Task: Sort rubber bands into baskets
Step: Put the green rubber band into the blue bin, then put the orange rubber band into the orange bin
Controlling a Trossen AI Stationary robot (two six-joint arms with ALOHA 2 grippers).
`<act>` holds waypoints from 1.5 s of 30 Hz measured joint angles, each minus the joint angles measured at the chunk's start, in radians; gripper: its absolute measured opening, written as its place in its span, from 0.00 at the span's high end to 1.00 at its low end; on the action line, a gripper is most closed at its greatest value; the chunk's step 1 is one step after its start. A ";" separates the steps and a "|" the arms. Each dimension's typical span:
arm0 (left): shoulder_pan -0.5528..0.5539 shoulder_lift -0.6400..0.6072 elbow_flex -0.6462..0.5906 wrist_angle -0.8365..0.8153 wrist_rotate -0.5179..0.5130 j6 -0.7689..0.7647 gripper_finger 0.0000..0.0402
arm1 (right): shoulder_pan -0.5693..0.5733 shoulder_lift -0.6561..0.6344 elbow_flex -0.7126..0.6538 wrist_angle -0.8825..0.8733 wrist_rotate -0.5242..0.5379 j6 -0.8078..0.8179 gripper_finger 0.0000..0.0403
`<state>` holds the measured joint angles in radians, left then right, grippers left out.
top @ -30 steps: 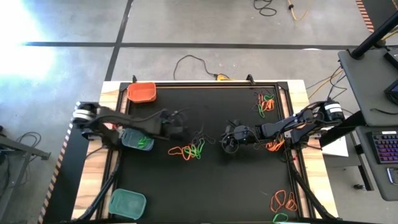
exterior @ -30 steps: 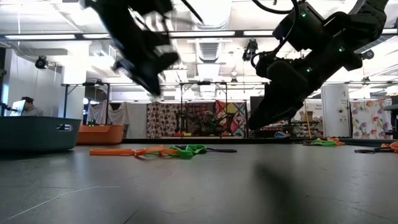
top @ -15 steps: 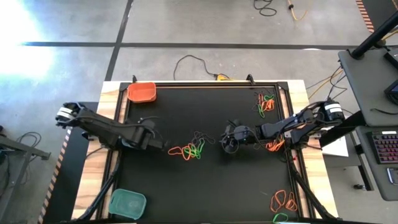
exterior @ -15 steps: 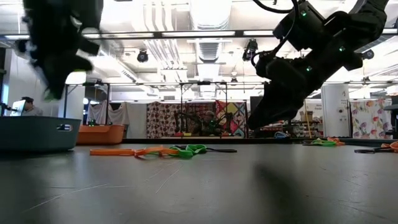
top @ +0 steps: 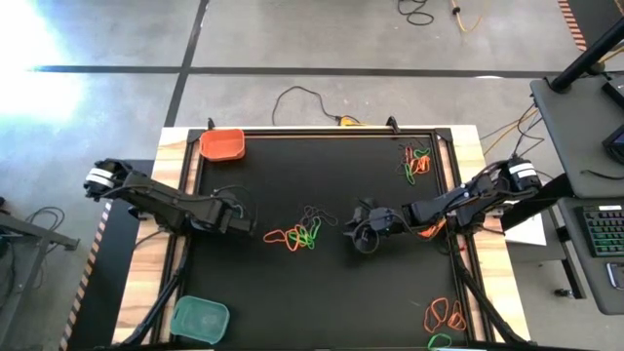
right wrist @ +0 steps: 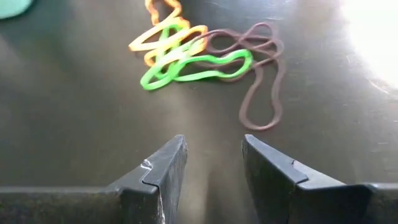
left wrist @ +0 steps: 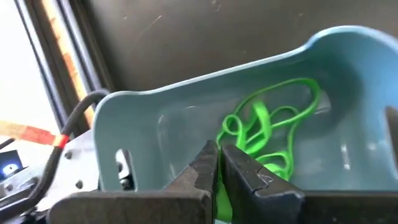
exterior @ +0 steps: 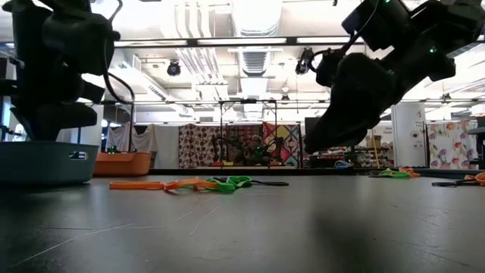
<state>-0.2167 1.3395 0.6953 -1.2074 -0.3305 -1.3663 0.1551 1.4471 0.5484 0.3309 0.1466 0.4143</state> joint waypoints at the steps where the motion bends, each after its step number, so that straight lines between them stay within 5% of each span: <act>1: 0.005 0.002 0.002 0.004 0.000 0.005 1.00 | 0.007 0.000 0.000 0.000 -0.017 0.005 0.63; 8: 0.069 0.013 -0.024 0.191 0.035 0.111 1.00 | 0.063 0.000 0.000 0.003 -0.050 -0.006 0.63; 16: 0.112 0.023 -0.066 0.191 0.077 0.123 0.99 | 0.085 0.000 0.029 0.001 -0.050 -0.040 0.63; 21: 0.112 0.023 -0.069 0.185 0.063 0.134 0.91 | 0.085 -0.001 0.084 -0.056 -0.050 -0.085 0.63; 29: 0.113 -0.010 0.048 0.031 0.012 0.196 0.68 | 0.082 0.000 0.375 -0.856 -0.019 -0.078 0.63; 36: 0.113 -0.071 0.144 -0.072 -0.003 0.305 0.53 | 0.095 -0.008 0.490 -1.349 -0.039 0.046 0.63; 40: 0.113 -0.114 0.224 -0.113 -0.167 0.327 0.47 | 0.100 -0.026 0.483 -1.496 -0.083 0.151 0.63; 45: 0.107 -0.146 0.251 0.158 -0.603 0.459 0.44 | 0.092 -0.042 0.415 -1.503 -0.119 0.174 0.63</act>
<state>-0.1097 1.1938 0.9458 -1.0493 -0.9340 -0.9073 0.2470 1.4047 0.9636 -1.1722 0.0273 0.5879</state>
